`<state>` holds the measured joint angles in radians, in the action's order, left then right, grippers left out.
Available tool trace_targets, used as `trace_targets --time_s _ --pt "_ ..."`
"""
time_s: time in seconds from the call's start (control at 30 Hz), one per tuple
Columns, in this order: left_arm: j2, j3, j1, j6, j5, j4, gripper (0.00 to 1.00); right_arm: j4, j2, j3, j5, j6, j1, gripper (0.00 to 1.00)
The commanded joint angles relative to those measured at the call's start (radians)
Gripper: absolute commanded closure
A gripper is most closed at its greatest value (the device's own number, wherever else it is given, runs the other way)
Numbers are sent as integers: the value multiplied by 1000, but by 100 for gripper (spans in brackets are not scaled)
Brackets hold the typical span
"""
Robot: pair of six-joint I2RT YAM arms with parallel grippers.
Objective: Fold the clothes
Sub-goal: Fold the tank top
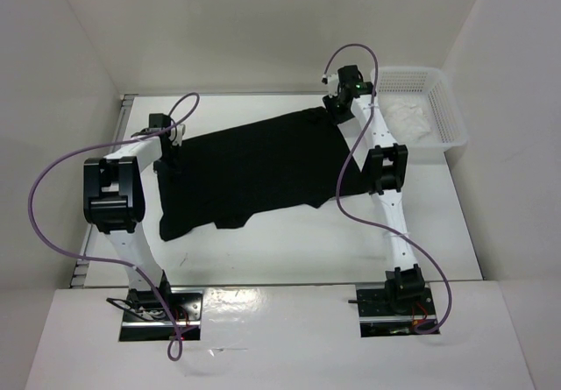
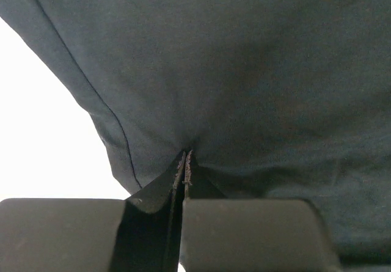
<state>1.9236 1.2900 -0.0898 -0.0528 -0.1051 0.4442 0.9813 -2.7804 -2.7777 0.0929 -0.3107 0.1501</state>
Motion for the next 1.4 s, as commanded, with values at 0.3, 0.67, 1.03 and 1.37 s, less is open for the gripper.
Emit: trace_targets --time_s 0.3,0.67,1.03,1.37 --pt "-31 -15 -4 -18 -2 50 100 81 -47 -68 10 -16 -3 80" --pt "-81 -55 -13 -54 -11 59 100 204 82 36 24 -7 -3 100" --pt "-143 -107 -13 -107 41 59 100 -239 689 970 -25 16 22 100" --pt "-215 -162 -13 -97 81 77 100 -314 863 1282 -59 16 22 100"
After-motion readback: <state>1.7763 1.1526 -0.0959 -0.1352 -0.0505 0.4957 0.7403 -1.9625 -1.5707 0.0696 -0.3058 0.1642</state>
